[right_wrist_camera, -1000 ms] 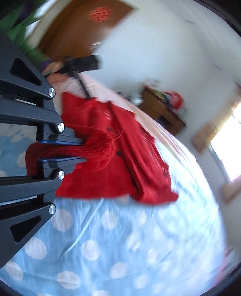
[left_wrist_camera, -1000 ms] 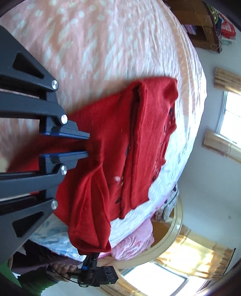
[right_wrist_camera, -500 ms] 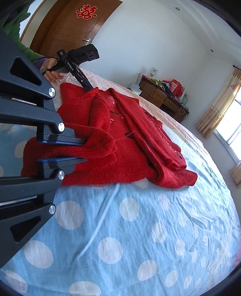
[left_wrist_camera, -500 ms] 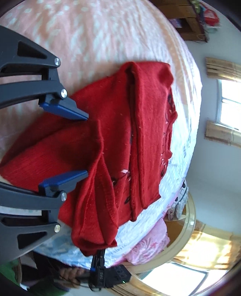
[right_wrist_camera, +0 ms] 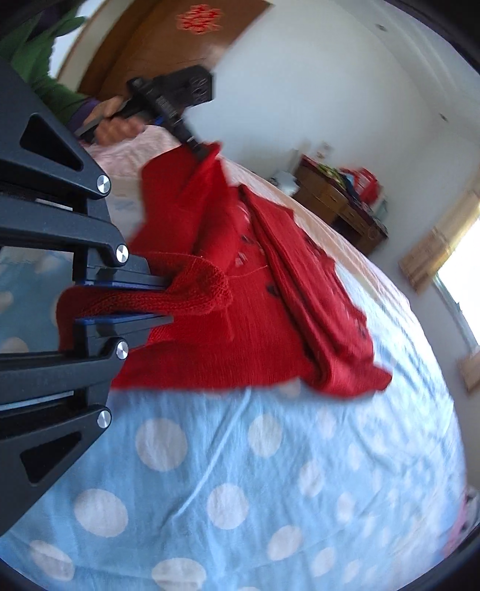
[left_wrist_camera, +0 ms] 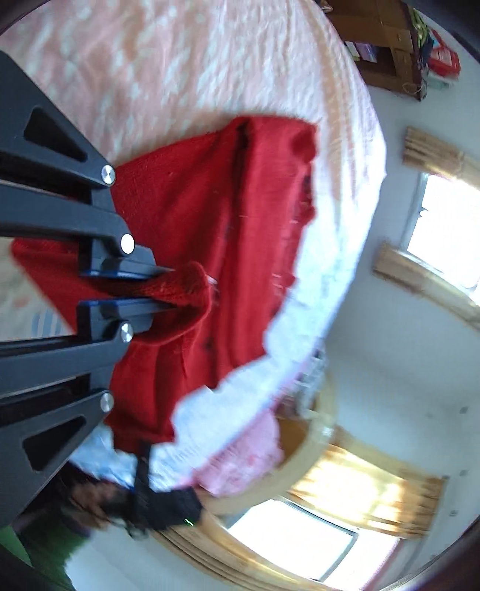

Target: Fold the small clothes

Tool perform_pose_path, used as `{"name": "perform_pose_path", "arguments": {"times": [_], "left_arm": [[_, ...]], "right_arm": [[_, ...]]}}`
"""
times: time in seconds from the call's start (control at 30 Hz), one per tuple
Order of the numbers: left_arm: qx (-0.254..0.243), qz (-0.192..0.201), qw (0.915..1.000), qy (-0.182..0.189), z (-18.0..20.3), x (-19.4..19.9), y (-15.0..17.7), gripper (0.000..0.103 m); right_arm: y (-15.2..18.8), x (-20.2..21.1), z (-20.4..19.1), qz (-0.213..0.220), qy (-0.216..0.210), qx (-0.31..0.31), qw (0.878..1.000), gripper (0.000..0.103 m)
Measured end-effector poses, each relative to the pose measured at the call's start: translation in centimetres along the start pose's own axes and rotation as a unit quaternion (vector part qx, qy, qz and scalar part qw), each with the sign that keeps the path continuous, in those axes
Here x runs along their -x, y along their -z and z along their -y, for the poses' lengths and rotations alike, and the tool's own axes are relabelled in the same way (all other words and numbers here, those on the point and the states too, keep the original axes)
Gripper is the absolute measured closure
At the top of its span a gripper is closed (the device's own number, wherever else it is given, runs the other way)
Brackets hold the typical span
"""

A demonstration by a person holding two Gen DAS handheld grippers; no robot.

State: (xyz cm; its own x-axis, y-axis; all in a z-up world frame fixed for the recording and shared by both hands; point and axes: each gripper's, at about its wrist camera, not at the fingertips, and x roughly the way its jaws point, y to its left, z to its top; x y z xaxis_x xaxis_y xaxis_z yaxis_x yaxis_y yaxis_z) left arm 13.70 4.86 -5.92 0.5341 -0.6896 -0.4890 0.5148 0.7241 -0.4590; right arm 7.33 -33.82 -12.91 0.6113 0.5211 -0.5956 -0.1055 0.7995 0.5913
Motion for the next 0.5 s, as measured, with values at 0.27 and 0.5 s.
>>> {"name": "perform_pose_path", "arguments": {"times": [0.27, 0.5], "left_arm": [[0.004, 0.083, 0.9965, -0.006, -0.2, 8.8, -2.5, 0.095], [0.067, -0.072, 0.9834, -0.152, -7.1, -0.7, -1.3, 0.095]], "right_arm": [[-1.0, 2.7, -2.9, 0.019, -0.063, 0.054, 0.996, 0.091], [-3.1, -1.0, 1.3, 0.029, 0.103, -0.016, 0.994, 0.058]]}}
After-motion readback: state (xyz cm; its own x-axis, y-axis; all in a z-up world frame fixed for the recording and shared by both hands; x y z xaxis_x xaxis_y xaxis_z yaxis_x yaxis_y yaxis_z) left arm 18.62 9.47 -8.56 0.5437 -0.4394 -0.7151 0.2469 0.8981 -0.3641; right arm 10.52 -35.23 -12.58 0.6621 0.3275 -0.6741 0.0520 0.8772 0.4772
